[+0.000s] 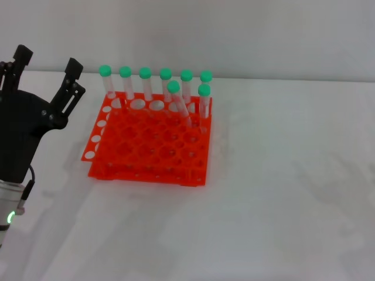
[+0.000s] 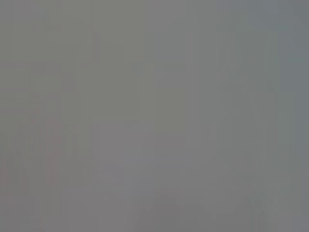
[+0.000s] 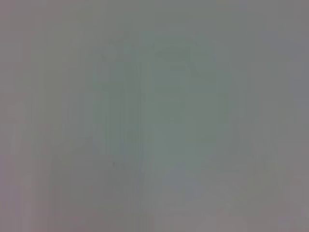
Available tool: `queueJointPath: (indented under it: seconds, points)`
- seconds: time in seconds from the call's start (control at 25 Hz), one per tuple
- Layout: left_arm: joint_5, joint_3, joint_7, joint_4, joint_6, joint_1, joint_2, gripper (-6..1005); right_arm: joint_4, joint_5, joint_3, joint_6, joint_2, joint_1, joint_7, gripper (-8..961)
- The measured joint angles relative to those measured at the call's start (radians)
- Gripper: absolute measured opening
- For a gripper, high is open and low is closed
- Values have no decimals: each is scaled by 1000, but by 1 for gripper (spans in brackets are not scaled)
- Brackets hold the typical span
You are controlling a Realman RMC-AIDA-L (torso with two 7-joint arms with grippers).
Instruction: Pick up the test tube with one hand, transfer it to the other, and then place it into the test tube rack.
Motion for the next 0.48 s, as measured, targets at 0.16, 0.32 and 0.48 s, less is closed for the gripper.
queueJointPath:
  seconds: [0.16,0.32,0.48]
  points:
    - [0,0,0,7,9,6,2,893,1,-1,3,4,0,-2,2,857]
    - [0,1,0,7,14,2,2,893,4,-1,1,12,0,-6,5,857]
    - [0,1,1,8,16,-2,2,893,22,-2,1,10,0,-7,-11,857]
